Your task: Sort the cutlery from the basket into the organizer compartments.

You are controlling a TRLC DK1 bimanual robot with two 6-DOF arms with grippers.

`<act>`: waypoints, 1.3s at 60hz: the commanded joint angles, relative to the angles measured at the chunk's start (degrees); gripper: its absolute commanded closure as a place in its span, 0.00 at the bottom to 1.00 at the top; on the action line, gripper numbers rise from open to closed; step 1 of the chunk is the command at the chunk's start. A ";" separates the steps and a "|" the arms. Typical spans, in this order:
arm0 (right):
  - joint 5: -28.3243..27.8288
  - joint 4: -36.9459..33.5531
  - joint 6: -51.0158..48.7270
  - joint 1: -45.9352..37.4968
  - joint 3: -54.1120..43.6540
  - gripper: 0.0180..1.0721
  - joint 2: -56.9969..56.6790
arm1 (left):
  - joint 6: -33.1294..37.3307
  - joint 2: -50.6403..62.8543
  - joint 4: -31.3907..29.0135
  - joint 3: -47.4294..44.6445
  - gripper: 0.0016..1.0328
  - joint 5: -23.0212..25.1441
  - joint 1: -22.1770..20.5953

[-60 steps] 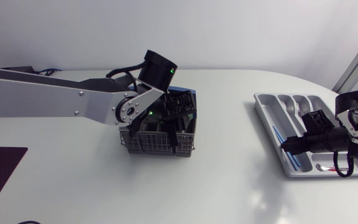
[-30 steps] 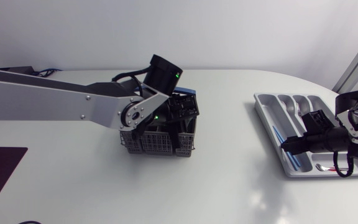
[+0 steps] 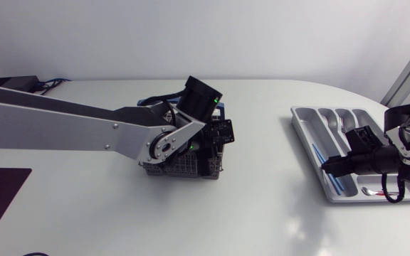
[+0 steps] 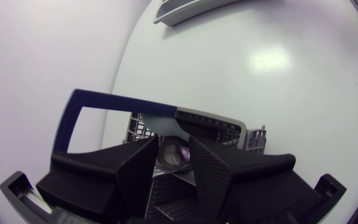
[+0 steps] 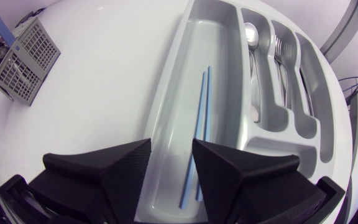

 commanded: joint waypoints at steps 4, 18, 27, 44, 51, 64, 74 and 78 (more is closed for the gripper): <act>-0.08 0.18 -1.00 0.07 -1.93 0.51 -0.14 | 2.15 1.10 -2.67 -0.99 0.68 -0.77 -0.01; -0.08 0.53 -0.91 0.16 -2.02 0.51 -0.05 | 1.97 -1.36 -8.03 -0.90 0.69 -0.77 -0.45; -0.08 0.53 -1.00 0.07 -2.20 0.51 -0.14 | 1.00 -4.35 -9.09 -1.16 0.69 -0.77 -0.62; -0.08 0.62 -1.17 0.07 -2.28 0.51 -0.14 | -1.63 -5.40 -3.02 -4.59 0.68 -0.68 0.52; -0.08 0.62 -1.17 -0.02 -2.20 0.51 -0.14 | -1.28 -4.00 0.75 -6.43 0.68 -0.68 0.17; -0.08 0.62 -1.17 0.07 -2.11 0.51 -0.14 | -1.46 -1.89 0.84 -4.85 0.68 -0.86 0.17; -0.08 0.62 -1.17 0.07 -2.11 0.51 -0.14 | -1.99 -1.54 0.75 -3.97 0.68 -0.86 0.52; -0.08 0.62 -1.17 -0.02 -2.11 0.51 -0.14 | -2.42 -2.06 0.75 -3.97 0.69 -0.95 0.70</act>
